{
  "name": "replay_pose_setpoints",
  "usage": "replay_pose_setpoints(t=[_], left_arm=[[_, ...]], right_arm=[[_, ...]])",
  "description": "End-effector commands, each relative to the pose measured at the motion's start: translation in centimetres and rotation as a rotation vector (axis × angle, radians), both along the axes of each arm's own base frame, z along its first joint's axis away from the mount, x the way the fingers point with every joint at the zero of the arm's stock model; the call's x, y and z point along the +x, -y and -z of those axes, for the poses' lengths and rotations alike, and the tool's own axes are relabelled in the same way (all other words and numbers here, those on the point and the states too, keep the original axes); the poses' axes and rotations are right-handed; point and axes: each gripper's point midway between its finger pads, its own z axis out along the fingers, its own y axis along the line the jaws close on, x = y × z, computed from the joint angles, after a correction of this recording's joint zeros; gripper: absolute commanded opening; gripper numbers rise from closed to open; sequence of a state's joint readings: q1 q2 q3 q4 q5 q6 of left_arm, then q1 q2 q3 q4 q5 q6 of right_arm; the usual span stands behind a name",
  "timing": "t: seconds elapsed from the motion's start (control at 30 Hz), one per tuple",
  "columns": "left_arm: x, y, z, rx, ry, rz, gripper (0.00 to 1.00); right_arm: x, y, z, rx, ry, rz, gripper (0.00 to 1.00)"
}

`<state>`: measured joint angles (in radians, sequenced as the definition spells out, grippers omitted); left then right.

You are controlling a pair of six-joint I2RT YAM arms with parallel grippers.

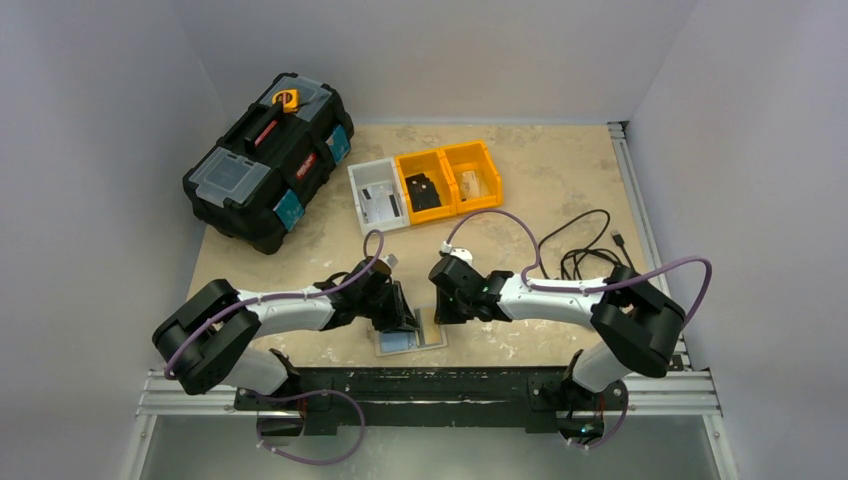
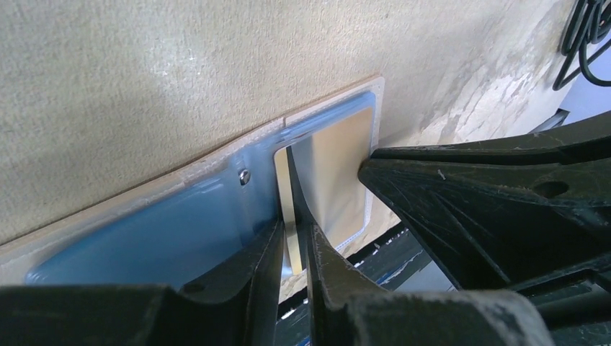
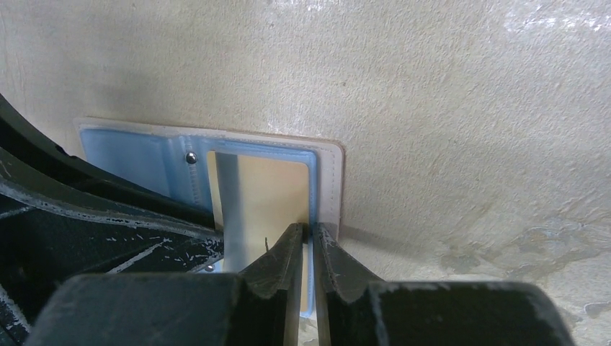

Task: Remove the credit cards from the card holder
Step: Remove the credit card from the card holder.

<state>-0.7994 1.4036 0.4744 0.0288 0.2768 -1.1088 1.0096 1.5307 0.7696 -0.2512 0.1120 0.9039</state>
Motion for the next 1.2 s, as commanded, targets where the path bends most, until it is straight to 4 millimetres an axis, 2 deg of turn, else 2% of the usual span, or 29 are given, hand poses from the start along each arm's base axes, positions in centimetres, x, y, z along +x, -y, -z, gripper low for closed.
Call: replay_pose_setpoints(t=[0.0, 0.2, 0.4, 0.67, 0.83, 1.0, 1.17], left_arm=[[-0.3, -0.3, 0.9, 0.013, -0.005, -0.001, 0.19], [-0.3, 0.0, 0.9, 0.001, -0.010, 0.004, 0.19], [-1.4, -2.3, 1.9, 0.123, -0.047, 0.008, 0.23], [-1.4, -3.5, 2.6, 0.202, -0.056, -0.007, 0.23], [-0.8, -2.2, 1.8, 0.117, -0.030, -0.018, 0.18], [0.3, -0.2, -0.2, 0.006, 0.012, -0.031, 0.13], [0.6, 0.0, -1.2, -0.011, 0.023, -0.035, 0.02]], right_arm=[[-0.2, -1.2, -0.1, 0.015, 0.007, -0.025, 0.07], [-0.7, -1.3, 0.5, 0.011, -0.006, -0.034, 0.03], [-1.5, -1.0, 1.1, 0.021, -0.045, -0.025, 0.00], [-1.9, -1.0, 2.0, 0.014, -0.068, -0.032, 0.00], [-1.4, -0.9, 1.9, 0.000, -0.045, -0.034, 0.00], [-1.5, -1.0, 1.9, 0.003, -0.047, -0.036, 0.00], [-1.8, -0.5, 2.4, -0.012, -0.057, -0.037, 0.00]])
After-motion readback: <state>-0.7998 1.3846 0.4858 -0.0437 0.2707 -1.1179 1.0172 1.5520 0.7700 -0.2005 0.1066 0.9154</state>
